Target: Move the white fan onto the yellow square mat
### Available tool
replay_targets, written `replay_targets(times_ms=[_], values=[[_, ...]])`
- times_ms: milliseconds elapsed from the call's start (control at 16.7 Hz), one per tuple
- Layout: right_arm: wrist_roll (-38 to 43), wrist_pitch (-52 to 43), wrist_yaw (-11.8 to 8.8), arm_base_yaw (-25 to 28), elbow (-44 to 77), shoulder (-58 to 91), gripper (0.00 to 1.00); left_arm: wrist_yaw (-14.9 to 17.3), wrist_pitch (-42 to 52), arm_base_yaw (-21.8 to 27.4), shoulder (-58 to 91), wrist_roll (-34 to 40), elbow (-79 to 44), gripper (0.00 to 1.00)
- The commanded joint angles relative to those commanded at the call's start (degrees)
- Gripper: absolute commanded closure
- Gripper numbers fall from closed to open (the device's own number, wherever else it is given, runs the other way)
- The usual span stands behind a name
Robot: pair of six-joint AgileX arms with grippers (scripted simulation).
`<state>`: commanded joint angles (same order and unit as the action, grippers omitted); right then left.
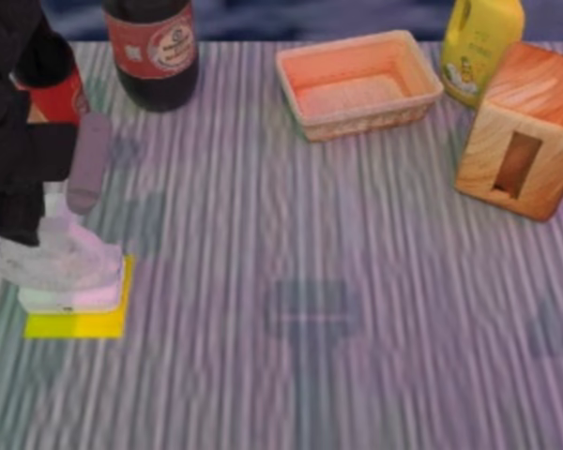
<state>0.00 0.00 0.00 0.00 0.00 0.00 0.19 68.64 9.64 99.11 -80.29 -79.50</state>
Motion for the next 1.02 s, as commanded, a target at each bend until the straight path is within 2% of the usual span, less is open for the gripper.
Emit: replay_targets(times_ms=[60,840,1020], values=[[0.0,0.0,0.0,0.0,0.0,0.0,0.00,0.0,0.0,0.0,0.0,0.0,0.0,1.00],[0.0,0.0,0.0,0.0,0.0,0.0,0.00,0.0,0.0,0.0,0.0,0.0,0.0,0.02],[0.0,0.0,0.0,0.0,0.0,0.0,0.00,0.0,0.0,0.0,0.0,0.0,0.0,0.00]])
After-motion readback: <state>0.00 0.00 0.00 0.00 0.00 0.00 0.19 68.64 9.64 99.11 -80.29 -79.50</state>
